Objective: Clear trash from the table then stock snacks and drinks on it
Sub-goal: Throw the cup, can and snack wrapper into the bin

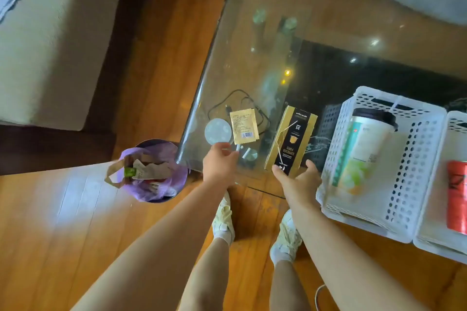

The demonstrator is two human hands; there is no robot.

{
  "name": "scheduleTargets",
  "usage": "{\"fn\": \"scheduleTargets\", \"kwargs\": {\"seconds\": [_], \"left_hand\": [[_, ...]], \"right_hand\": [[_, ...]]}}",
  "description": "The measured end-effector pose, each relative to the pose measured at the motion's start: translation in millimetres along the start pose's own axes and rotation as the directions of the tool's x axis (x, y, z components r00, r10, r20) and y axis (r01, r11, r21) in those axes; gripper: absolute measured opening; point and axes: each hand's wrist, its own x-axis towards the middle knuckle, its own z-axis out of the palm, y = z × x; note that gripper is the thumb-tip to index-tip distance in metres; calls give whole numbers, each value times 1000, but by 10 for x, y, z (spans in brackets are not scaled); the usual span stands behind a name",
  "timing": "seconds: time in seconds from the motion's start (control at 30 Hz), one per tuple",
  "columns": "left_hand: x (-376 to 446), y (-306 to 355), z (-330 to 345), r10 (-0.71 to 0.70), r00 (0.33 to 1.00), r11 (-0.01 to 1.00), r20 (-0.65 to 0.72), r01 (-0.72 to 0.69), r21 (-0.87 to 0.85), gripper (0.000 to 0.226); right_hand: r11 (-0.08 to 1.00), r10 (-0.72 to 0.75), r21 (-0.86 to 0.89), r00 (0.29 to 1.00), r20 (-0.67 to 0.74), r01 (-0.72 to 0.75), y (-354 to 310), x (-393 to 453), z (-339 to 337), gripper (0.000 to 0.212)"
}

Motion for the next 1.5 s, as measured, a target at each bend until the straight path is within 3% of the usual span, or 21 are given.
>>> {"fn": "scheduleTargets", "kwargs": {"seconds": [0.23,0.4,0.57,0.67,0.8,1.07,1.23,1.37,1.5], "left_hand": [[400,214,224,103,987,951,-120,-63,303,46],[476,309,318,220,964,844,-152,-110,525,61],[518,306,332,220,965,820,-139,-107,562,63],[532,290,314,224,967,808,-118,-117,577,54],[527,242,260,255,963,780,-89,-150,608,25],[379,-133,-99,232,972,891,-37,-197,410,15],[256,-764,-737,176,963,976,-202,-145,160,15],[272,-1265,-1255,-66,932,997,-356,51,-51,16],[382,-1683,-1620,-205,890,978,-408,170,-120,16]], "right_hand": [[999,26,40,989,-144,-20,90,352,192,87],[999,37,35,991,-126,-33,139,410,206,84],[997,80,26,993,-87,-78,114,453,186,70],[995,99,32,991,-87,-96,94,467,189,66],[993,53,109,990,-130,-39,85,447,190,68],[994,-103,32,995,-3,103,100,218,166,61],[966,-236,-43,936,262,256,6,-154,365,50],[976,-140,-62,818,558,210,14,-452,802,38],[987,-43,-90,747,663,136,94,-704,1362,36]]}}
